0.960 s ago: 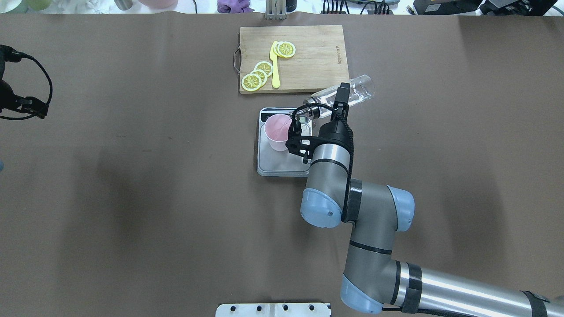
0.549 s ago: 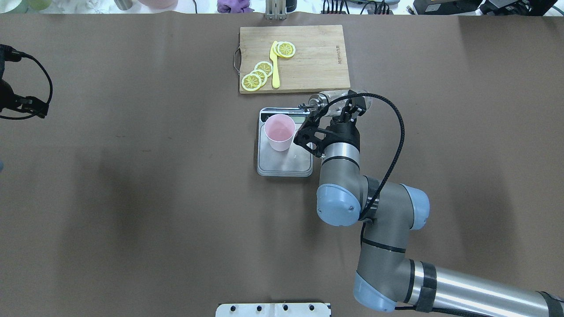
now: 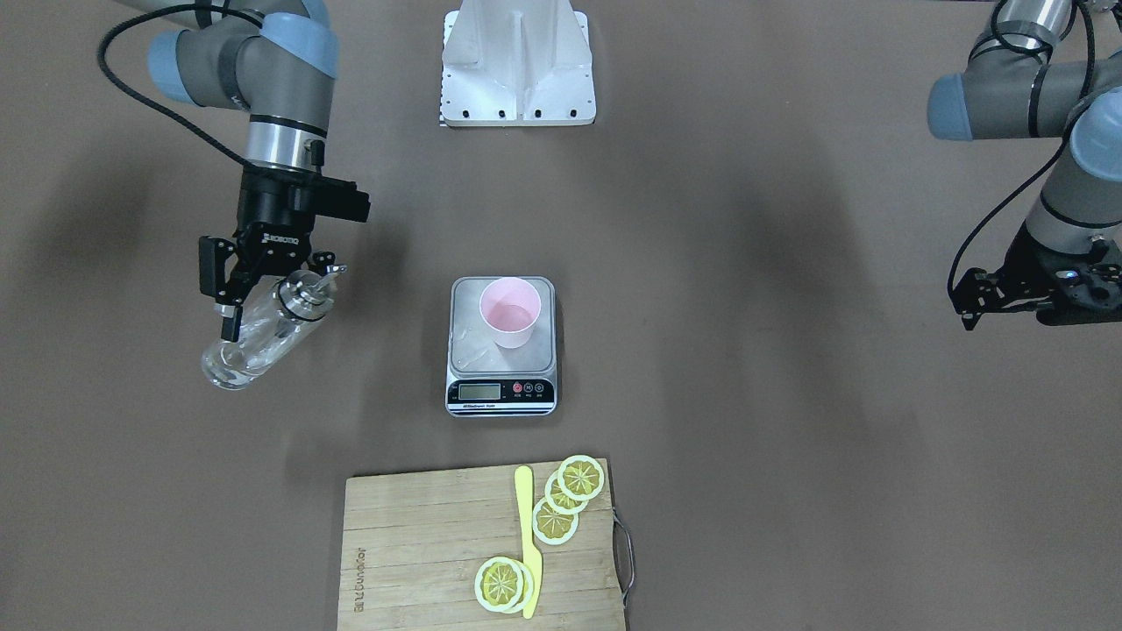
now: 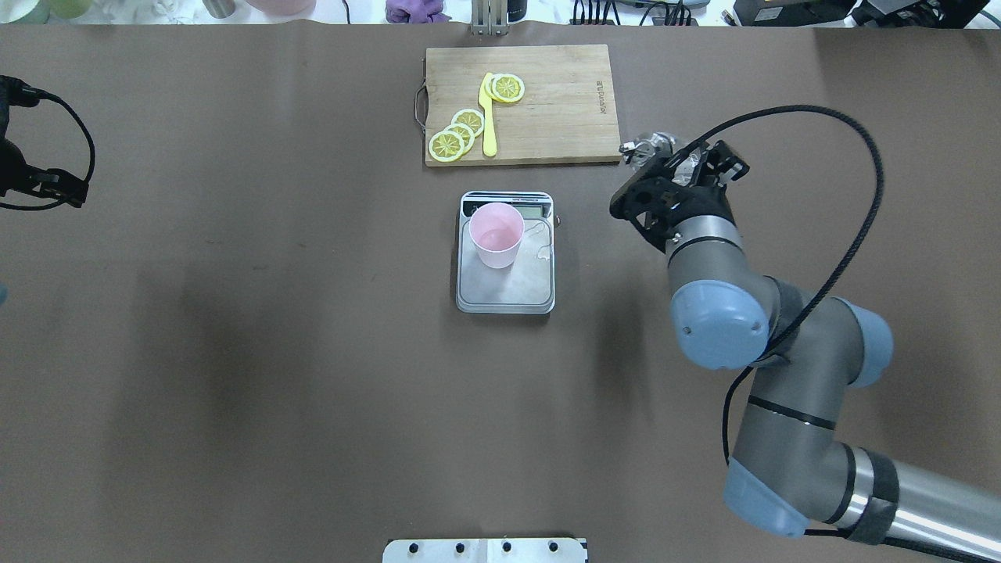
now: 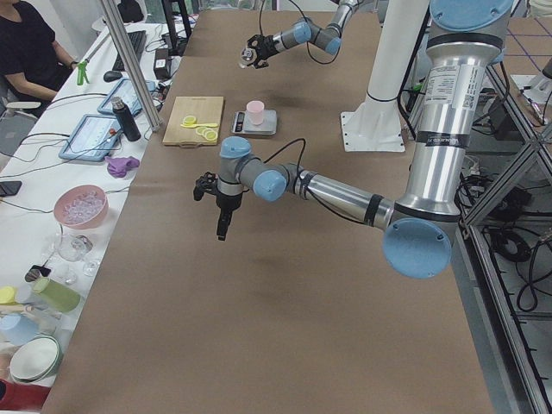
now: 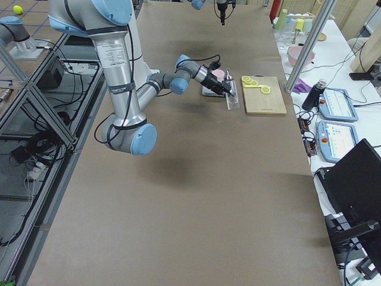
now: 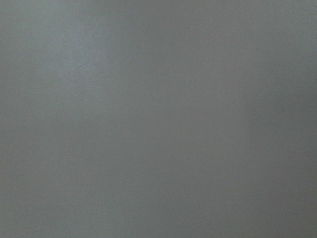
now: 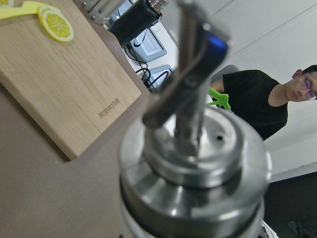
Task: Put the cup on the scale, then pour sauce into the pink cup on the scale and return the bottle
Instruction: 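Turn the bottle upright and carry it back toward its spot with the right gripper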
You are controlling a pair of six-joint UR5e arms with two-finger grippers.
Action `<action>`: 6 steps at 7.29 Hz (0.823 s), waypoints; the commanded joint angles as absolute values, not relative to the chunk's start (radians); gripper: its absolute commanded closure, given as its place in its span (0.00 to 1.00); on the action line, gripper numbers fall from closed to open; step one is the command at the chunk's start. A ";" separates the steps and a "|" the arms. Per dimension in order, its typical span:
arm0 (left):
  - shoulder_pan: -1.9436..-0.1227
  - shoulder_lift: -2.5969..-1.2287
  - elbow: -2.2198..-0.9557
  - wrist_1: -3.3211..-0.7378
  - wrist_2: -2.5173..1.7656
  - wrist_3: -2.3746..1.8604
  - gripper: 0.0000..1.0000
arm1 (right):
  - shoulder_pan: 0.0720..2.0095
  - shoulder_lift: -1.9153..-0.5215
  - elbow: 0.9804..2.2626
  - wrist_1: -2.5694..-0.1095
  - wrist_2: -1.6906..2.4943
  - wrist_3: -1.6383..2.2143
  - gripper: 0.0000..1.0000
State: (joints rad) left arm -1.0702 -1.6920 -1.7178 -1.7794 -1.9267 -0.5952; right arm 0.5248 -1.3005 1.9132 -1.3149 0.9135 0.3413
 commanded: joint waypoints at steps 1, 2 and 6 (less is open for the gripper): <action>-1.071 -1.692 -1.727 -1.779 -1.927 -0.597 0.02 | 0.639 -1.397 1.945 -1.226 1.101 0.386 1.00; -1.071 -1.690 -1.733 -1.779 -1.927 -0.597 0.02 | 0.700 -1.437 1.944 -1.160 1.205 0.406 1.00; -1.072 -1.687 -1.752 -1.779 -1.925 -0.597 0.02 | 0.827 -1.493 1.928 -1.055 1.442 0.705 1.00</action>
State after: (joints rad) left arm -1.0721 -1.6875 -1.7499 -1.7794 -1.9252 -0.5967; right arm 0.8092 -1.4903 1.9304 -1.0652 1.3986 0.5957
